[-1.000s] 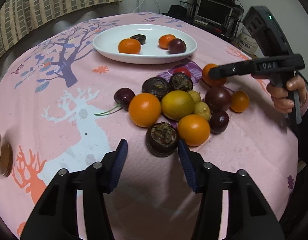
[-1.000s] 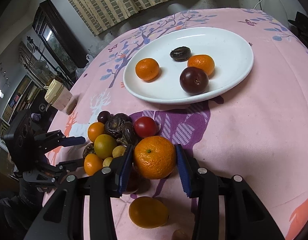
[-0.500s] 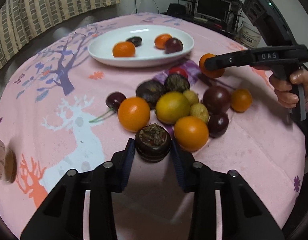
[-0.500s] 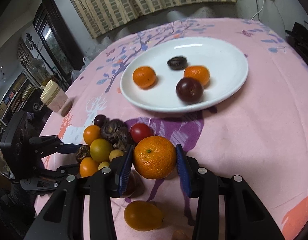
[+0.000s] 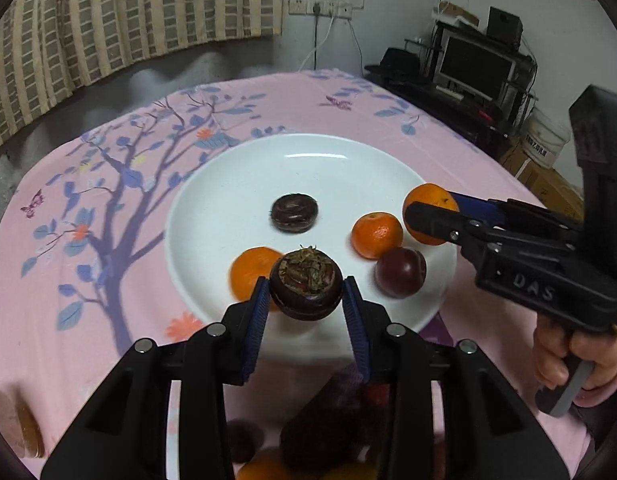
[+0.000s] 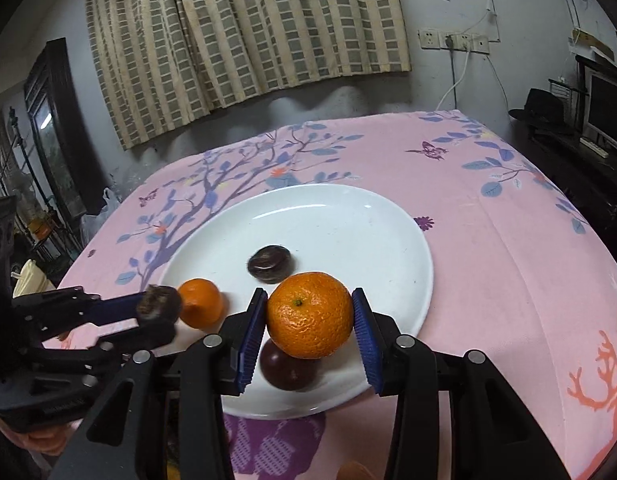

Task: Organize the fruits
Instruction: 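Lower both held fruits onto the white plate and open both tools, then grasp an orange with the left tool while the right tool grasps a yellow-orange fruit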

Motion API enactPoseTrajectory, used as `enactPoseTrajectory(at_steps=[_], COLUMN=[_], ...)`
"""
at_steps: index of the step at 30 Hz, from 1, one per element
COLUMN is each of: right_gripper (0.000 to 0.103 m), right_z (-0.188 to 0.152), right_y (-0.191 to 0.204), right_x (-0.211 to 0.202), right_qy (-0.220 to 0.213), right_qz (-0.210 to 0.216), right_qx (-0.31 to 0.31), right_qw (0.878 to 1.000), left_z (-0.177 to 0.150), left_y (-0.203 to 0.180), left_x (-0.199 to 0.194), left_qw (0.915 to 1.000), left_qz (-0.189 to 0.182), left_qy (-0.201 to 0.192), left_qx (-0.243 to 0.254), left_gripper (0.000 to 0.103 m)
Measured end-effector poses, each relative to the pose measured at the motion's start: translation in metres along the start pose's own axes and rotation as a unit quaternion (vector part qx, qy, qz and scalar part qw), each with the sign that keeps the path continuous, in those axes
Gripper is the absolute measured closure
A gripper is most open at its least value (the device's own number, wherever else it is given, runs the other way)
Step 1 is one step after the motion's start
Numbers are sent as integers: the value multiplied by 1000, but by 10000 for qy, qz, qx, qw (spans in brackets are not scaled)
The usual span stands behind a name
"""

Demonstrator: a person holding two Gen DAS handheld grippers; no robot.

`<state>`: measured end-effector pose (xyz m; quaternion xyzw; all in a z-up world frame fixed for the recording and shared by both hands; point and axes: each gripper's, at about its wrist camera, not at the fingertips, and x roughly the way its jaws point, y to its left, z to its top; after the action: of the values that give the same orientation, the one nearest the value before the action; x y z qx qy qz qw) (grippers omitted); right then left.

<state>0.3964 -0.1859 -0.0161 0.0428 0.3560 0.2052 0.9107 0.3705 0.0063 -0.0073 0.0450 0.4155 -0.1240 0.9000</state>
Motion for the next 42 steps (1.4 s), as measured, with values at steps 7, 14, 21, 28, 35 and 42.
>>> enactPoseTrajectory(at_steps=[7, 14, 21, 28, 35, 42], right_gripper=[32, 22, 19, 19, 43, 62], right_z=[-2, -15, -67, -114, -136, -137], right_y=[7, 20, 25, 41, 59, 58], right_x=[-14, -39, -63, -104, -92, -84], right_qy=[-107, -14, 800, 829, 1285, 1386], right_qz=[100, -105, 461, 546, 194, 111], right_qx=[-201, -501, -526, -893, -1263, -1318], right_qw=[9997, 9987, 9943, 9910, 9834, 9815], left_z=[1, -41, -111, -148, -150, -151], left_y=[-8, 9, 30, 25, 11, 6], left_x=[-8, -58, -93, -95, -97, -96], left_qw=[9981, 9962, 9977, 9997, 9997, 9997], left_qz=[530, 717, 389, 157, 108, 23], left_qy=[-309, -468, -466, -164, -139, -88], left_qx=[6, -130, -297, -51, 157, 210], left_gripper=[14, 8, 8, 8, 8, 8])
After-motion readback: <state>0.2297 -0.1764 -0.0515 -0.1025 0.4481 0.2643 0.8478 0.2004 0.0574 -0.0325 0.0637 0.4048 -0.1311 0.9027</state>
